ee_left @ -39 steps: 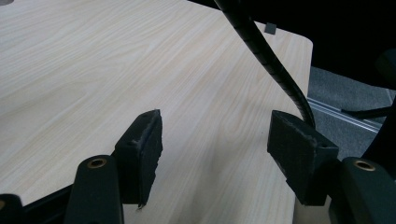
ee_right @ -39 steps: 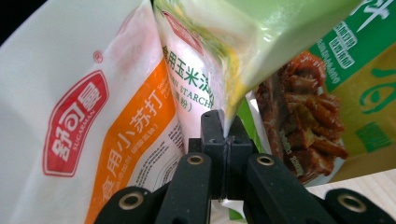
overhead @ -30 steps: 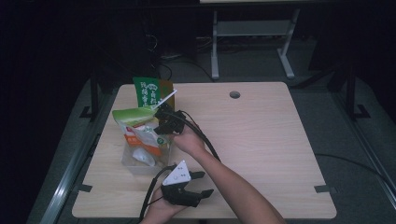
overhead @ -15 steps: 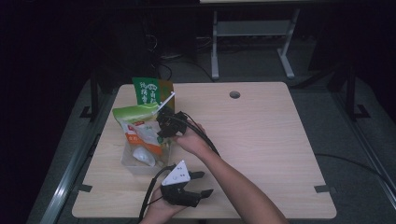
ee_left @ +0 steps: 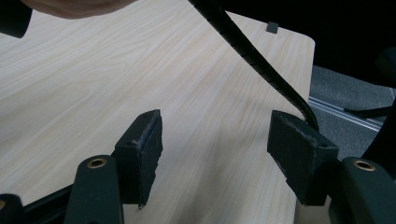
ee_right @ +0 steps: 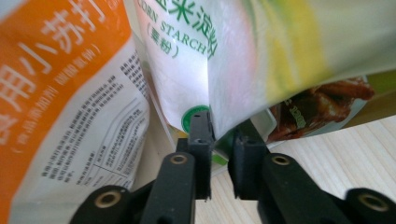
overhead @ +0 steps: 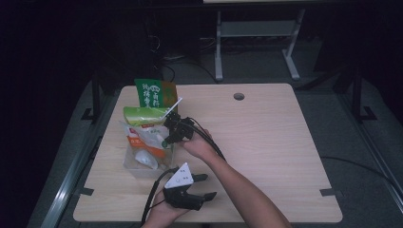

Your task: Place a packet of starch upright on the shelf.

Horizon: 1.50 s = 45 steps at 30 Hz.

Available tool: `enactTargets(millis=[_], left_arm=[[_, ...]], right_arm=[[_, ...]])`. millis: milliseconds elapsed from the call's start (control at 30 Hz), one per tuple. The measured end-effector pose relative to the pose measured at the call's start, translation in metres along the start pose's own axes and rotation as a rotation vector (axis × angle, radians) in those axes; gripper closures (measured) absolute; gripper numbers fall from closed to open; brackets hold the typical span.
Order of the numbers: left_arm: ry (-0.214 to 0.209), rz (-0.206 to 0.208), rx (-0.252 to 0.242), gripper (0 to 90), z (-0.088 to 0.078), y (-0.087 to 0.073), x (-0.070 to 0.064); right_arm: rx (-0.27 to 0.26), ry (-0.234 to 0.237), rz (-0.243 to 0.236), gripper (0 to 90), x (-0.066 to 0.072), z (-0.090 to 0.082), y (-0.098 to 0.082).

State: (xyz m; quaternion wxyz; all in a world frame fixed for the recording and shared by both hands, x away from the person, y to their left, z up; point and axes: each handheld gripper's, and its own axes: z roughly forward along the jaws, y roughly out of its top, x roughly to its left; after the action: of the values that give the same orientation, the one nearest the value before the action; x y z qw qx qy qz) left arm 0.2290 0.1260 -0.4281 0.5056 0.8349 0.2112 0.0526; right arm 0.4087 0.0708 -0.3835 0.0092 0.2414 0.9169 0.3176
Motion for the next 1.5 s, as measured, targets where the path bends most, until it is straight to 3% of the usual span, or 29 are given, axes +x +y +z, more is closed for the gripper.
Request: enactTargets(millis=[133, 233, 433, 533, 600, 700, 833, 967, 1033, 1233, 1500], left_arm=[[0.0, -0.001, 0.002, 35.0, 0.0, 0.0, 0.0], [-0.001, -0.001, 0.002, 35.0, 0.001, 0.0, 0.0], [0.009, 0.001, 0.002, 35.0, 0.0, 0.0, 0.001], [0.016, 0.001, 0.005, 34.5, 0.0, 0.0, 0.002], [0.019, 0.005, 0.008, 34.3, 0.0, 0.0, 0.002], [0.022, 0.006, 0.011, 34.0, 0.001, 0.0, 0.002], [0.026, 0.004, 0.012, 33.8, 0.001, 0.0, 0.004], [0.032, -0.005, 0.017, 33.1, 0.001, 0.0, 0.005], [0.034, -0.006, 0.017, 33.0, 0.002, 0.0, 0.005], [0.032, -0.008, 0.02, 32.2, 0.004, 0.0, 0.006], [0.039, -0.003, 0.028, 31.6, 0.004, 0.0, 0.008]], right_arm=[[-0.06, 0.013, 0.027, 73.8, -0.004, -0.008, 0.001], [-0.06, 0.002, 0.009, 81.1, -0.003, -0.01, 0.002], [-0.063, 0.008, 0.004, 80.4, -0.003, -0.009, 0.002], [-0.073, 0.021, 0.011, 71.4, -0.007, -0.014, -0.001], [-0.078, 0.014, 0.001, 69.5, -0.007, -0.016, -0.002], [-0.113, 0.036, 0.022, 64.1, -0.012, -0.026, -0.005], [-0.126, 0.04, 0.028, 61.1, -0.016, -0.032, -0.008], [-0.141, 0.054, 0.066, 57.4, -0.02, -0.041, -0.014], [-0.141, 0.048, 0.055, 55.1, -0.022, -0.045, -0.019], [-0.148, 0.074, 0.105, 49.7, -0.034, -0.055, -0.038], [-0.147, 0.076, 0.116, 44.7, -0.047, -0.069, -0.057]])
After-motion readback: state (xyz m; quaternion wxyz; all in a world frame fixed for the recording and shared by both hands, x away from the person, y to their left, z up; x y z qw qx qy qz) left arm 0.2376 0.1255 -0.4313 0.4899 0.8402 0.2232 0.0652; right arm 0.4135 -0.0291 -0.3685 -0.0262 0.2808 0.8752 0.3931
